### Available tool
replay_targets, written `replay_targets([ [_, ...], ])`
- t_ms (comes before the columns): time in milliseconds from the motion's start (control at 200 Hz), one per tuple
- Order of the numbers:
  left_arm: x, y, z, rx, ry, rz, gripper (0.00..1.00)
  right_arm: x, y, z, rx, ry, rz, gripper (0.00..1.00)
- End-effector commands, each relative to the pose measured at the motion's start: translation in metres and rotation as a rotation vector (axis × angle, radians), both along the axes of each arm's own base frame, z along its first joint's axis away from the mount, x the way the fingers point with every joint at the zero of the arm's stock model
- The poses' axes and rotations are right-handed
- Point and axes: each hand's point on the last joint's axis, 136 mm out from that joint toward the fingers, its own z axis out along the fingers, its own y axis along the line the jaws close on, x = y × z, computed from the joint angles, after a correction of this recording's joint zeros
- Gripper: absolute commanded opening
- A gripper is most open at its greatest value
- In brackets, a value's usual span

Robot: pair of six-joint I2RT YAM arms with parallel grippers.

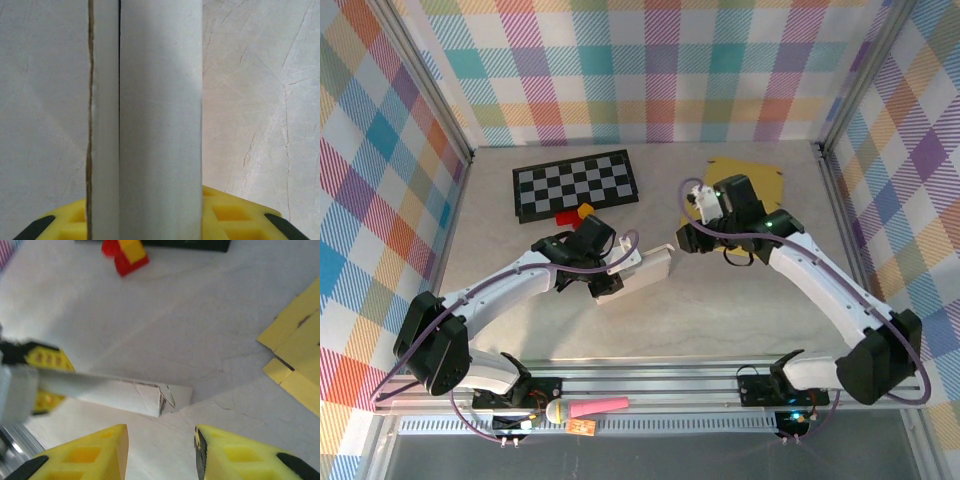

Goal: Fold the paper box

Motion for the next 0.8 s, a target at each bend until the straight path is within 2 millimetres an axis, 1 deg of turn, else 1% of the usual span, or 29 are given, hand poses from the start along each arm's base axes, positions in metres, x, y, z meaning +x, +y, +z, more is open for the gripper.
replay_targets([
  [0,-0.003,0.0,0.001,-0.019,0.008,-0.023,0.32,-0.01,0.008,-0.018,-0.112,-0.048,0.283,0.41],
  [150,-0.002,0.0,0.001,-0.022,0.011,-0.022,0.32,-0.006,0.016,-0.032,-0.116,-0.018,0.325,0.45],
  [355,-0.003,-0.001,0.001,-0.025,0.018,-0.023,0.32,0.003,0.03,-0.037,-0.085,0.045,0.331,0.46],
  [490,-0.002,0.0,0.002,-0.026,0.016,-0.02,0.32,0.004,0.036,-0.038,-0.07,0.083,0.35,0.39],
  [650,-0.003,0.0,0.002,-0.028,0.018,-0.02,0.32,0.003,0.038,-0.039,-0.071,0.115,0.354,0.3],
  [795,-0.003,0.0,0.002,-0.029,0.018,-0.019,0.32,0.002,0.037,-0.037,-0.069,0.126,0.347,0.27],
])
